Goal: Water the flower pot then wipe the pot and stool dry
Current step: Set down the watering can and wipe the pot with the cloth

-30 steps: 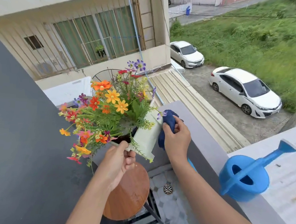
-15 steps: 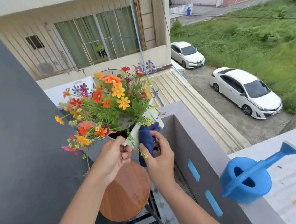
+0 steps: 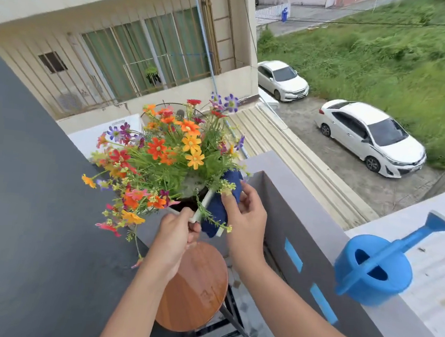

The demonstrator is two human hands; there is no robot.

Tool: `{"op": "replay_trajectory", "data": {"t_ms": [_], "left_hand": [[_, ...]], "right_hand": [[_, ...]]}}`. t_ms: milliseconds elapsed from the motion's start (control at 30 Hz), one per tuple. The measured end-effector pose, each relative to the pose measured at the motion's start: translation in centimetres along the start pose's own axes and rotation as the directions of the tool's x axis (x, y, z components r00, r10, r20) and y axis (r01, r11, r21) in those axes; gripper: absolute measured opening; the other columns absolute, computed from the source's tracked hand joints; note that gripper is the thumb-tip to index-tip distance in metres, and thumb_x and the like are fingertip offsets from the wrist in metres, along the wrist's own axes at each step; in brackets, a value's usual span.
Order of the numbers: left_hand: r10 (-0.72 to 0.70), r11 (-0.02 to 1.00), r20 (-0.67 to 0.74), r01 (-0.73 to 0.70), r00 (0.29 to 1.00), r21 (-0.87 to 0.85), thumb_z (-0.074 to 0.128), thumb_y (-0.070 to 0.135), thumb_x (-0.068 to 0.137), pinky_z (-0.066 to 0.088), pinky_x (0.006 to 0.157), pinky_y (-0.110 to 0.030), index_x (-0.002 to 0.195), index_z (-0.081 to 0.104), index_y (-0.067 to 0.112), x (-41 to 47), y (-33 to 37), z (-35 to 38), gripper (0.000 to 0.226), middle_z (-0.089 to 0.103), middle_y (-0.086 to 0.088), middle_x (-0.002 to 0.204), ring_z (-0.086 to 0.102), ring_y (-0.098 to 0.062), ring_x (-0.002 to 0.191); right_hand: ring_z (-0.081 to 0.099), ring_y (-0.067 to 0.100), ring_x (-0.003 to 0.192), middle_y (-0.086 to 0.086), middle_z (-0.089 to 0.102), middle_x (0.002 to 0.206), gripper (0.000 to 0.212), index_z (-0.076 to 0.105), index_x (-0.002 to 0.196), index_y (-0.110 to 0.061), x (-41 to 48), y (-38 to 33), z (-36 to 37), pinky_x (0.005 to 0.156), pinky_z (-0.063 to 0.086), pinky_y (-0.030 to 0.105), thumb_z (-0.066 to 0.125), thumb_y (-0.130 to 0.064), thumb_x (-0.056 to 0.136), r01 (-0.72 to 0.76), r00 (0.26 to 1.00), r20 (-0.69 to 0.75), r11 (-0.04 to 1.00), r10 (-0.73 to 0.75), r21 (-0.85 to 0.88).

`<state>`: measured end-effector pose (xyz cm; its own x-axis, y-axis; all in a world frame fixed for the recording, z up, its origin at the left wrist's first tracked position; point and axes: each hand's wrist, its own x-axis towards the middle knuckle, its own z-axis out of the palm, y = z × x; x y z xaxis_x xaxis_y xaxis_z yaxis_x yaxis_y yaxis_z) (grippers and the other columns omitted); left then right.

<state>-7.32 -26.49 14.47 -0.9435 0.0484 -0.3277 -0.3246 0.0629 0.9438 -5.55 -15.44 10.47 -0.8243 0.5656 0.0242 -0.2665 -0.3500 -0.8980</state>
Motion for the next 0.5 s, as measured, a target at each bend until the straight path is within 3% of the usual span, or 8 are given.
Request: {"op": "replay_trajectory", "data": {"t_ms": [67,133,233,333,433,500], "left_hand": [[-0.006,1.0,0.01,0.006,1.0,-0.007,0.038,0.012,0.095,0.017,0.048,-0.029,0.067,0.037,0.014,-0.3,0.1,0.0,0.028,0.045,-0.002,0.056,0.026,-0.011,0.044],[-0.021,0.999,0.036,0.022,0.999,-0.044,0.038,0.011,0.095,0.018,0.047,-0.027,0.069,0.036,0.016,-0.7,0.3,-0.1,0.026,0.045,-0.002,0.055,0.027,-0.011,0.044],[-0.038,0.995,0.075,0.045,0.996,-0.088,0.039,0.01,0.095,0.019,0.046,-0.026,0.07,0.036,0.016,-1.2,0.5,-0.3,0.026,0.045,-0.002,0.057,0.028,-0.012,0.047],[-0.039,0.994,0.08,0.047,0.996,-0.102,0.04,0.009,0.094,0.018,0.047,-0.027,0.07,0.036,0.015,-1.2,0.5,-0.5,0.025,0.045,-0.002,0.058,0.028,-0.012,0.047],[-0.023,0.999,0.07,0.025,0.997,-0.026,0.041,0.01,0.093,0.019,0.048,-0.028,0.068,0.036,0.016,-0.9,0.4,-0.9,0.026,0.045,-0.004,0.062,0.029,-0.012,0.047],[-0.022,1.0,0.052,0.022,0.998,-0.008,0.041,0.011,0.093,0.019,0.049,-0.029,0.068,0.036,0.016,-0.8,0.3,-1.0,0.027,0.044,-0.005,0.063,0.028,-0.012,0.048]], "right_hand": [[0.067,0.012,0.09,0.007,0.074,0.102,0.026,0.065,0.119,-0.011,1.2,-0.9,0.3,0.083,0.055,0.036,0.07,-0.013,0.094,0.016,0.999,-0.029,0.999,-0.015,0.04],[0.065,0.01,0.086,0.001,0.073,0.096,0.023,0.067,0.114,-0.02,2.5,-1.5,0.2,0.08,0.053,0.031,0.072,-0.018,0.092,0.047,0.998,-0.035,0.999,-0.046,0.021],[0.063,0.012,0.081,0.003,0.071,0.092,0.023,0.067,0.112,-0.028,4.2,-1.2,-0.6,0.076,0.053,0.036,0.073,-0.029,0.09,0.057,0.996,-0.061,0.992,-0.064,-0.109],[0.063,0.014,0.079,0.001,0.071,0.091,0.029,0.069,0.112,-0.025,5.7,-0.1,-1.8,0.077,0.054,0.038,0.073,-0.035,0.086,-0.06,0.993,-0.111,0.981,0.04,-0.186],[0.063,0.019,0.077,0.003,0.069,0.087,0.003,0.068,0.092,-0.025,7.1,0.3,-2.4,0.074,0.049,0.036,0.069,-0.026,0.089,-0.219,0.974,-0.109,0.952,0.199,-0.215],[0.061,0.018,0.075,0.003,0.067,0.085,0.004,0.066,0.088,-0.026,7.4,0.3,-2.2,0.073,0.046,0.034,0.07,-0.024,0.09,-0.244,0.969,-0.099,0.942,0.227,-0.231]]}}
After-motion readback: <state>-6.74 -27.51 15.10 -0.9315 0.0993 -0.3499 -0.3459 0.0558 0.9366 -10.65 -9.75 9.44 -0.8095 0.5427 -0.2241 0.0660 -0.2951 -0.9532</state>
